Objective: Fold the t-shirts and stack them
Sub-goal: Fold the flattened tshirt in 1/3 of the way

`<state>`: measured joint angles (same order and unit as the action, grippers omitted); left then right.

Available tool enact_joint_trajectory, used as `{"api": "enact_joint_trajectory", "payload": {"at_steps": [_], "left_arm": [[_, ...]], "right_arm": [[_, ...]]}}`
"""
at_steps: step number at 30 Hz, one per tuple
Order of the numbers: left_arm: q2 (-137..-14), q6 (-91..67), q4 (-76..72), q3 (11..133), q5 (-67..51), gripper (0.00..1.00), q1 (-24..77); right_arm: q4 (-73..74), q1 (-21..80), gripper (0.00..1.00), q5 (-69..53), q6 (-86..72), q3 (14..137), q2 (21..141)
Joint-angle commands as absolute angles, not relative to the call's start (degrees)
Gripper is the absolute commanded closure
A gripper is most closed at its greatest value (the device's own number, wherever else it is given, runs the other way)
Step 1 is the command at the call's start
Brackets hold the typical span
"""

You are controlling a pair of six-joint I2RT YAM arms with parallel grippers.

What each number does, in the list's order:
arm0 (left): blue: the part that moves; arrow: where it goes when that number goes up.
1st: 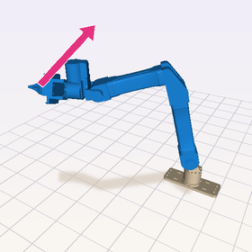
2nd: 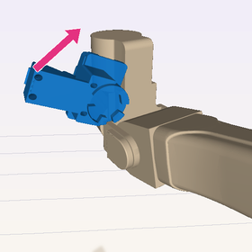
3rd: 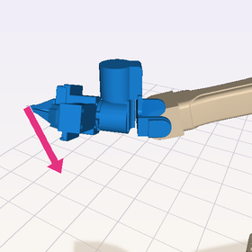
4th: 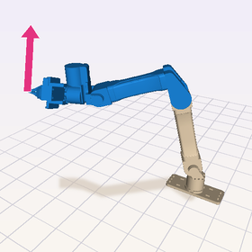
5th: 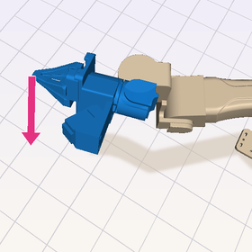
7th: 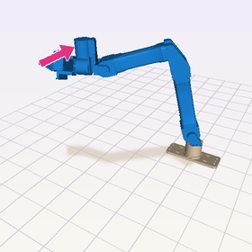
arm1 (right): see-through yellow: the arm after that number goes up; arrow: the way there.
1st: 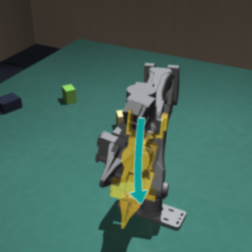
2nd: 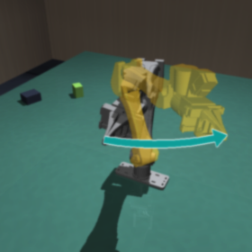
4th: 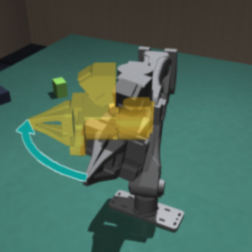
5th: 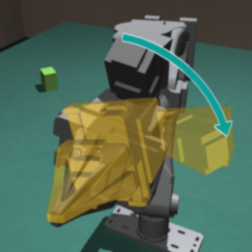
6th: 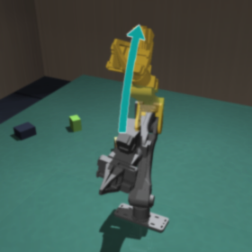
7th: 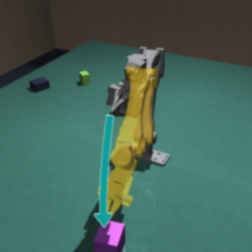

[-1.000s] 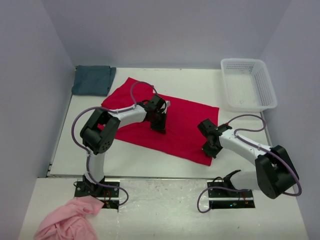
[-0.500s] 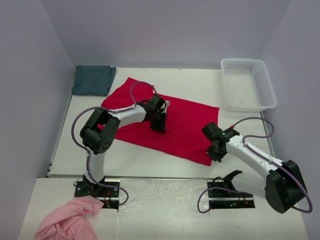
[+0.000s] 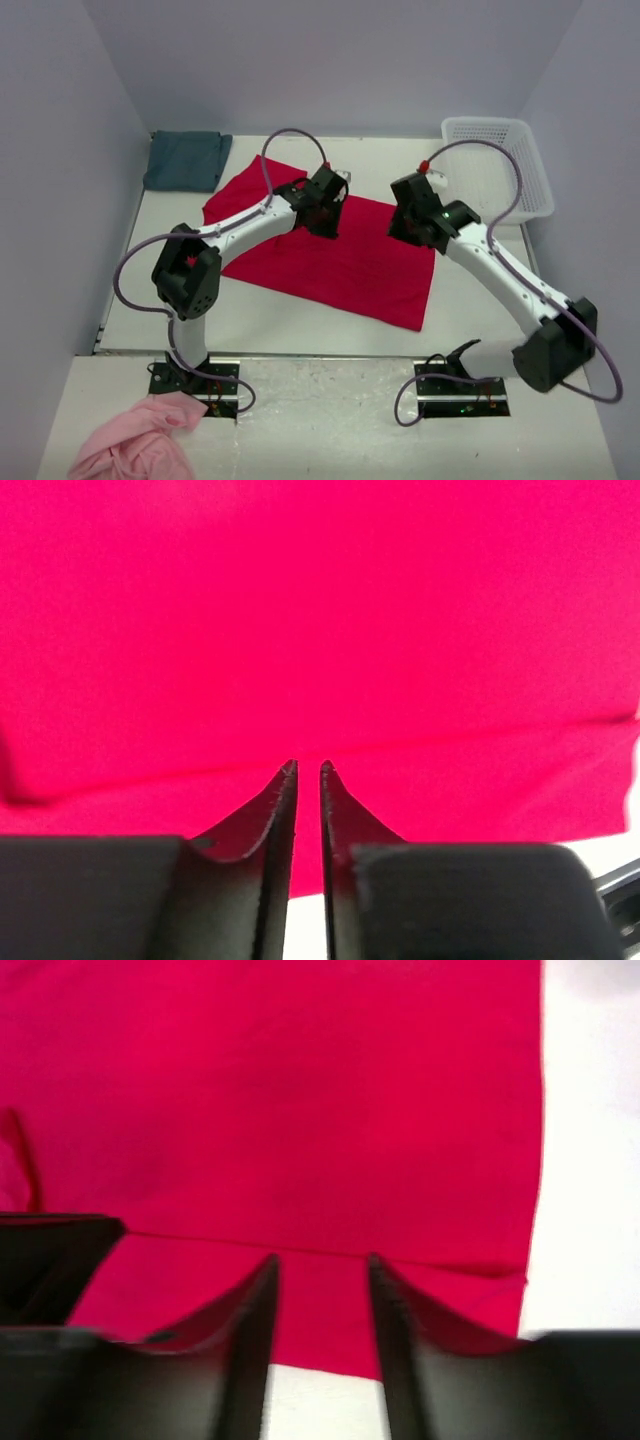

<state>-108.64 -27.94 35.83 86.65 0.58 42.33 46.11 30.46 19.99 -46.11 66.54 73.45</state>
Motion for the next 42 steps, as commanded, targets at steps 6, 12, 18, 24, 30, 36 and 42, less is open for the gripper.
{"api": "enact_joint_trajectory", "payload": {"at_steps": [6, 12, 18, 24, 30, 36, 42], "left_arm": [[-112.7, -23.6, 48.0, 104.2, 9.0, 0.7, 30.3], [-114.9, -22.9, 50.5, 102.7, 11.6, 1.0, 19.6], [-113.8, -22.2, 47.3, 93.0, 12.8, 1.0, 15.5], [-111.4, -22.9, 45.8, 89.0, 16.3, 1.0, 14.9], [-111.1, -25.1, 44.9, 82.9, 17.8, 1.0, 14.2], [-113.2, -27.2, 43.9, 77.4, 13.2, 1.0, 13.1], [-108.4, -33.5, 42.4, 67.2, 5.3, 1.0, 13.1]], "right_arm": [[46.2, 30.1, 0.94, 9.1, -34.0, 80.1, 90.6], [43.6, 30.0, 1.0, 1.9, -33.3, 80.4, 96.5], [40.5, 29.8, 1.0, 1.2, -32.8, 79.8, 101.5], [39.6, 29.5, 1.0, -1.5, -32.1, 80.7, 106.5], [36.5, 29.6, 1.0, -7.4, -32.2, 81.1, 110.0], [35.6, 29.6, 1.0, -3.3, -31.6, 80.1, 106.5], [37.4, 29.6, 1.0, -1.9, -30.6, 80.4, 100.3]]}}
